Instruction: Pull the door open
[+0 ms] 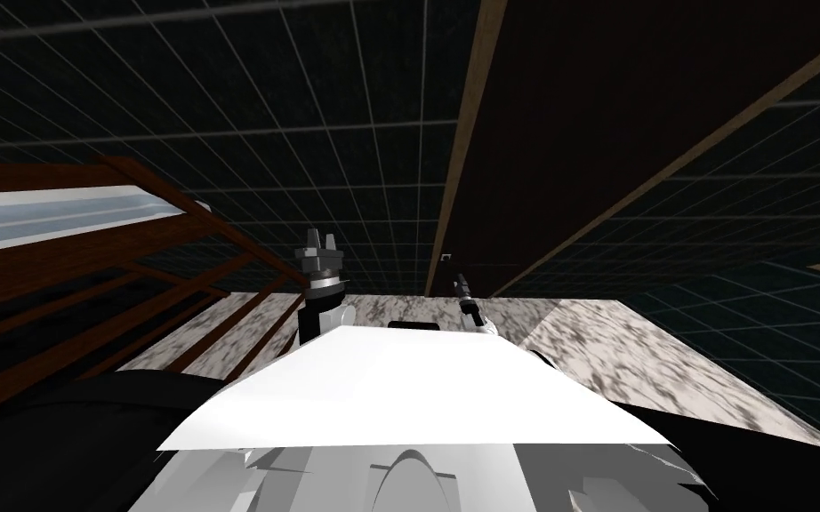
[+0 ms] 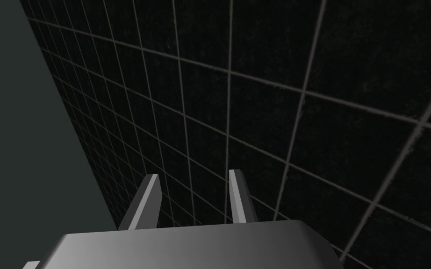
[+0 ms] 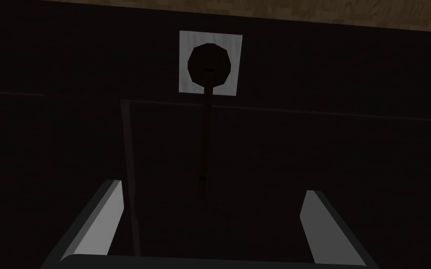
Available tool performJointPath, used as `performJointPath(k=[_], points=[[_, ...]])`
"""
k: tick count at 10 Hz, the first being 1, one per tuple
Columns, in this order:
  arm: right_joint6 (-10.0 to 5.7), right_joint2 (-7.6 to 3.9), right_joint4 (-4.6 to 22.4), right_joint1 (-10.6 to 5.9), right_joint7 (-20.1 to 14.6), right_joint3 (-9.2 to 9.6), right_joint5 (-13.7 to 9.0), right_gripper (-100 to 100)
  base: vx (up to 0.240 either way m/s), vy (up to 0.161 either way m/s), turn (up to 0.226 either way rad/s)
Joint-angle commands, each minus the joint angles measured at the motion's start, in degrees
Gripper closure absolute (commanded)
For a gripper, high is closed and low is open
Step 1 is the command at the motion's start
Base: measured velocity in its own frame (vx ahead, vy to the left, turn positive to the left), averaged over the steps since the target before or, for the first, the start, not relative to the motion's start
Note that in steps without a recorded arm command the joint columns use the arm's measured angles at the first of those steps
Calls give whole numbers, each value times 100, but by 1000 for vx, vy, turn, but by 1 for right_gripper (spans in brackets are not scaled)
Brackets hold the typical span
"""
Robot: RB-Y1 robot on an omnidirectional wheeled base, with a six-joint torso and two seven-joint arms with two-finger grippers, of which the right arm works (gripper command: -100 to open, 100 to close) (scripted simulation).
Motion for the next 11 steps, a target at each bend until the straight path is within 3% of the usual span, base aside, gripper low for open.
performJointPath(k=[1, 4, 6, 11], points=[[-38, -89, 16, 81, 8, -63, -158, -100, 77, 19, 222], [-116, -276, 48, 251, 25, -194, -488, -100, 157, 34, 283], [-116, -276, 48, 251, 25, -194, -488, -100, 109, 0, 60], [-222, -528, 92, 481, 48, -372, -934, -100, 97, -18, 196]])
